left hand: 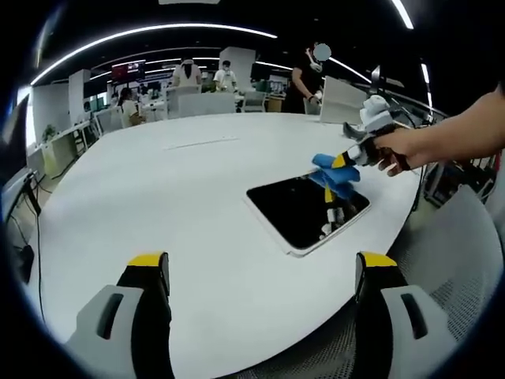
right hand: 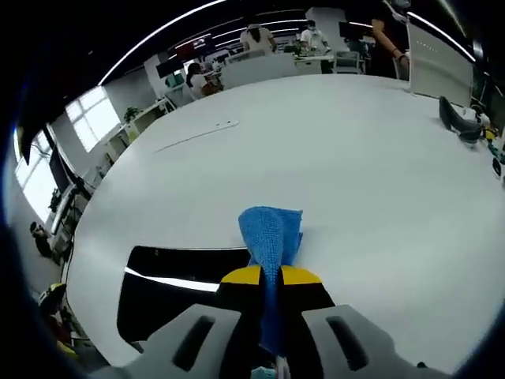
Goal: Wipe the mirror surface with the cleaning cloth until all visible marks leave the cleaned area.
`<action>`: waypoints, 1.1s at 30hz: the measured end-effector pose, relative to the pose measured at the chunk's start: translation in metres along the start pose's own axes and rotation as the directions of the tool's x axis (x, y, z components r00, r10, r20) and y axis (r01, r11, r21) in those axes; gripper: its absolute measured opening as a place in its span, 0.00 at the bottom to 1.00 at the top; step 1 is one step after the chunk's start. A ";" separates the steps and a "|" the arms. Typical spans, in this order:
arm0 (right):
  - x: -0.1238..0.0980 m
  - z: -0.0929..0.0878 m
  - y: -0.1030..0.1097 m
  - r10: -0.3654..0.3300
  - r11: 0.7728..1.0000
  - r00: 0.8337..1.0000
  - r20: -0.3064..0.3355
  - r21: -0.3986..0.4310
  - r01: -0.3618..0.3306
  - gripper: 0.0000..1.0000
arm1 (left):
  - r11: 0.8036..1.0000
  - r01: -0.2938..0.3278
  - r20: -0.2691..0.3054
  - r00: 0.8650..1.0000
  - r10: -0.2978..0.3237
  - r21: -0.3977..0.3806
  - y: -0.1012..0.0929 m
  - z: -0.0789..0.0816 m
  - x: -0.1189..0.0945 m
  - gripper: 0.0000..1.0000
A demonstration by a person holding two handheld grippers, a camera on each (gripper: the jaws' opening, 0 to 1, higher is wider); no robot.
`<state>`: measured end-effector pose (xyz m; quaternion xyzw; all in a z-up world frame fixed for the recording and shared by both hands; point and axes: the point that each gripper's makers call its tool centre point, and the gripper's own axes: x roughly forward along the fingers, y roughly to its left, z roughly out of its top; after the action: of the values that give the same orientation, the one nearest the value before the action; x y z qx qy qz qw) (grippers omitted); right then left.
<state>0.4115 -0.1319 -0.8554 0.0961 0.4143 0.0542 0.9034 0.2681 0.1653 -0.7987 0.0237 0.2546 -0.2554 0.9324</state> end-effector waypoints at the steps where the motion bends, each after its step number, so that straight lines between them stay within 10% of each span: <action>1: 0.001 -0.002 0.003 -0.004 1.000 1.000 0.000 -0.014 0.004 0.01 | 1.000 -0.001 0.000 1.000 0.001 0.001 0.000 0.000 0.000 0.97; 33: 0.030 -0.021 0.140 0.147 0.982 0.984 -0.104 -0.102 -0.157 0.01 | 1.000 0.014 -0.008 1.000 -0.014 -0.002 -0.002 -0.001 0.002 0.99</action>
<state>0.4121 0.0125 -0.8606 0.0752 0.4450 0.1504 0.8796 0.2678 0.1631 -0.8002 0.0222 0.2588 -0.2616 0.9296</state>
